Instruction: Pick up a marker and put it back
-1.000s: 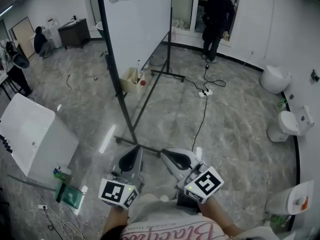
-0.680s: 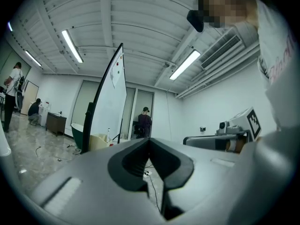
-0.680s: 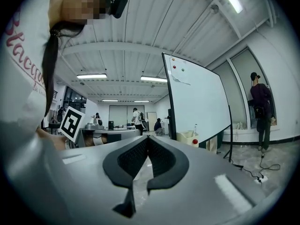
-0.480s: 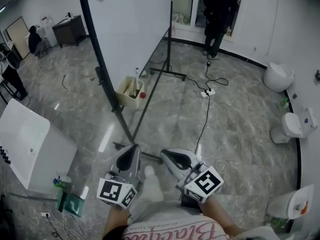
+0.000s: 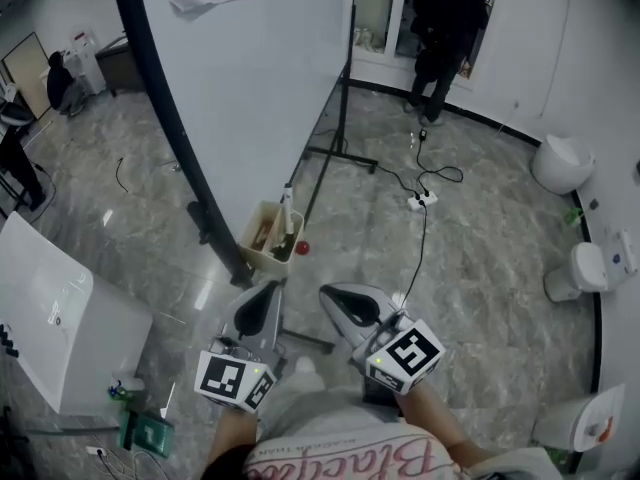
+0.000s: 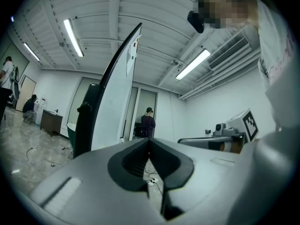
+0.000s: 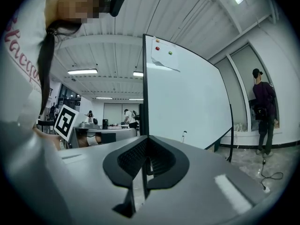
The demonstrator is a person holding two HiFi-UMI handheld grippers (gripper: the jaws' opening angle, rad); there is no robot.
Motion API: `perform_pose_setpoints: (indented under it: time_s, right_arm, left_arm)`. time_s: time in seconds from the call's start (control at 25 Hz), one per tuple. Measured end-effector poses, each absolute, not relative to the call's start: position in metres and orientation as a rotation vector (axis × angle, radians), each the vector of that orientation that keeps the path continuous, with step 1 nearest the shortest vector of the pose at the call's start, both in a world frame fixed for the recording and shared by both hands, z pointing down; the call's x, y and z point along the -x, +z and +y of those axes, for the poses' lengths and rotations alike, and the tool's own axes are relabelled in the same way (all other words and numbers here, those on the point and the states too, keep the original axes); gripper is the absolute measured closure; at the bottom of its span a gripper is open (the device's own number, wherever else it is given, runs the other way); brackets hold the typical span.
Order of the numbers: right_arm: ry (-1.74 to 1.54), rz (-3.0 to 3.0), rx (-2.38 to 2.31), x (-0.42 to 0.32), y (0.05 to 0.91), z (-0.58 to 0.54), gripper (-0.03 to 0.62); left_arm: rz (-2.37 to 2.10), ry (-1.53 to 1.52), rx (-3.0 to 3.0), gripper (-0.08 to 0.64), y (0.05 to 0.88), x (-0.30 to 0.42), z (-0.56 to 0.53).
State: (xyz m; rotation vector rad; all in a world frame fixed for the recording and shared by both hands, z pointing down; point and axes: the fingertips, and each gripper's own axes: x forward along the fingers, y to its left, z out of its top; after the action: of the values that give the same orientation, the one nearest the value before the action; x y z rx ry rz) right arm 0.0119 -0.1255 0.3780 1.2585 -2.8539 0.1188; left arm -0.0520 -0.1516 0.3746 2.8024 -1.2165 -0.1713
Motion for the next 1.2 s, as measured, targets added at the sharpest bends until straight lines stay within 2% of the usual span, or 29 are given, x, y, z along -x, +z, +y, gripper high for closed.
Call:
perform_pose_setpoints:
  time_s: [0.28,0.44,0.6,0.72,0.84,1.2]
  right_arm:
    - [0.149,-2.821,-1.257,-0.006,0.38,-0.208,0.586]
    - [0.183,-2.778,-1.207,-0.003,0.394,-0.252,0.537]
    - [0.251,-2.719,-1.168,-0.004,0.413,-0.29,0.461]
    - [0.335,-2.711,-1.114,-0.001,0.425,-0.314,0.445]
    - [0.402,-2.714,-1.061,0.006,0.435,-0.33,0.446]
    - [0.503,-2.862,-0.959,0.012,0.421,-0.323,0.526]
  left_arm:
    - [-1.208,-0.202,-2.789,0.56,0.372,0.052,-0.2]
    - [-1.258,-0.198,-2.755,0.56,0.377,0.054,-0.218]
    - [-1.326,-0.197,-2.727,0.56,0.375,0.052,-0.225]
    - [-1.373,-0.196,-2.715,0.56,0.37,0.051,-0.231]
    - [-1.417,-0.201,-2.687,0.56,0.37,0.054,-0.237]
    - [-1.466,-0.211,-2.667,0.56,0.365,0.058,-0.241]
